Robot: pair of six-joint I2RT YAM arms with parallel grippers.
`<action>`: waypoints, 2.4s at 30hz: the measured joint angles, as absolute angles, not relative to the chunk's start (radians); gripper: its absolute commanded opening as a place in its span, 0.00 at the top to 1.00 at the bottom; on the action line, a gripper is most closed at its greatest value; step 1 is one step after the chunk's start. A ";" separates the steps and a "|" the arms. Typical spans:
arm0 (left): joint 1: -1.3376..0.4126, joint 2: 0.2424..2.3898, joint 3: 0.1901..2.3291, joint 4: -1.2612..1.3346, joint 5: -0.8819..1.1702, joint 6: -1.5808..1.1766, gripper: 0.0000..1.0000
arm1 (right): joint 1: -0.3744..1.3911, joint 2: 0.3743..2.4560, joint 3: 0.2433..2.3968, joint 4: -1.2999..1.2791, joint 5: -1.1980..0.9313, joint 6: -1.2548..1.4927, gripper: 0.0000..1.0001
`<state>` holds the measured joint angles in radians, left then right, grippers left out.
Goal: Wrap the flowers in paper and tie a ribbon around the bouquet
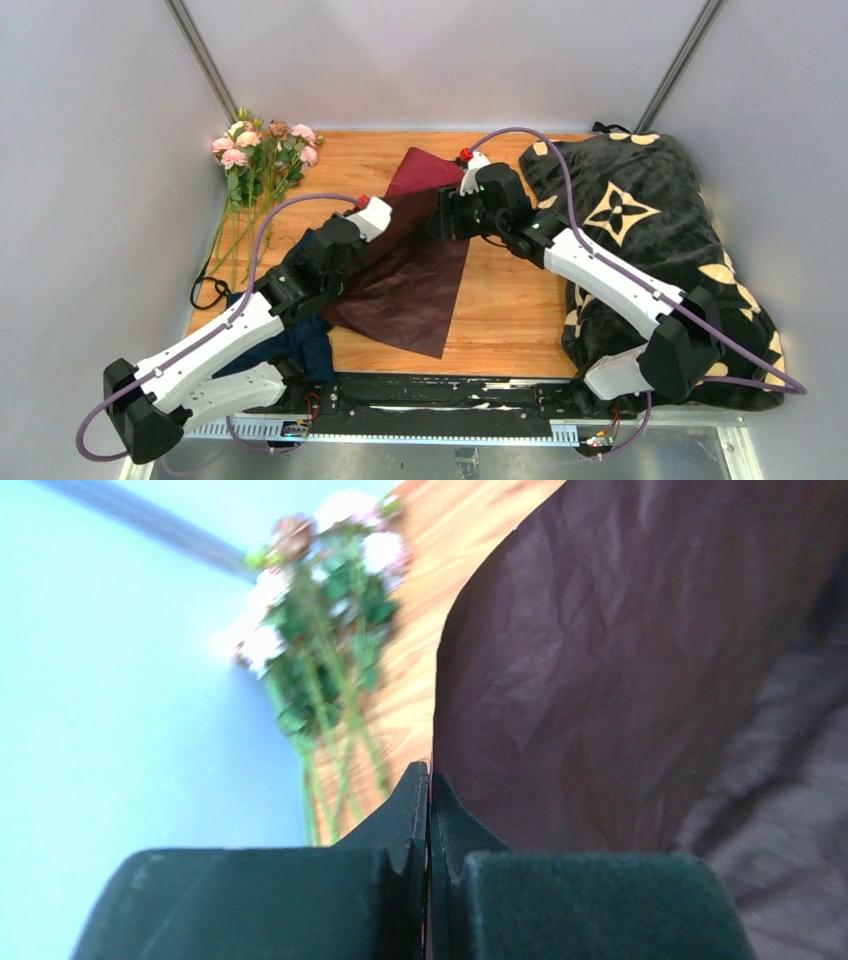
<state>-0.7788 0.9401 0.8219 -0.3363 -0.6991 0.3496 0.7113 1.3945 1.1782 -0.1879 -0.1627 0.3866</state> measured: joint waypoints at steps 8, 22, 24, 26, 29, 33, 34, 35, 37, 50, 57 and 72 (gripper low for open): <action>-0.441 1.012 0.842 -0.281 -0.713 0.263 1.00 | 0.708 1.547 1.169 -0.218 -0.208 0.159 0.75; -0.091 1.226 0.822 -0.278 -0.408 0.098 1.00 | 0.678 2.041 1.436 -0.303 -0.017 0.121 0.91; -0.084 1.267 0.823 -0.278 -0.385 0.087 1.00 | 0.656 2.004 1.379 -0.283 0.003 0.142 0.92; -0.082 1.321 0.831 -0.279 -0.350 0.067 1.00 | 0.626 1.958 1.309 -0.265 0.011 0.167 0.92; -0.087 1.415 0.868 -0.283 -0.303 0.050 1.00 | 0.575 1.888 1.204 -0.227 0.013 0.204 0.92; -0.088 1.525 0.931 -0.284 -0.267 0.041 0.99 | 0.543 1.835 1.129 -0.201 0.014 0.226 0.93; -0.087 1.547 0.946 -0.284 -0.268 0.041 0.93 | 0.541 1.829 1.121 -0.196 0.014 0.230 0.93; -0.087 1.566 0.960 -0.281 -0.270 0.042 0.82 | 0.540 1.827 1.116 -0.191 0.013 0.234 0.93; -0.087 1.594 0.979 -0.277 -0.275 0.055 0.59 | 0.540 1.825 1.114 -0.189 0.013 0.238 0.93; -0.081 1.486 1.058 -0.448 -0.234 0.177 0.12 | 0.521 1.731 1.199 -0.490 0.052 0.138 0.96; -0.095 1.276 1.113 -0.637 -0.155 0.315 0.12 | 0.490 1.700 1.434 -0.559 0.102 0.059 1.00; -0.322 1.602 1.530 -1.024 -0.207 0.455 0.16 | 0.274 2.338 2.076 -0.604 0.122 -0.086 1.00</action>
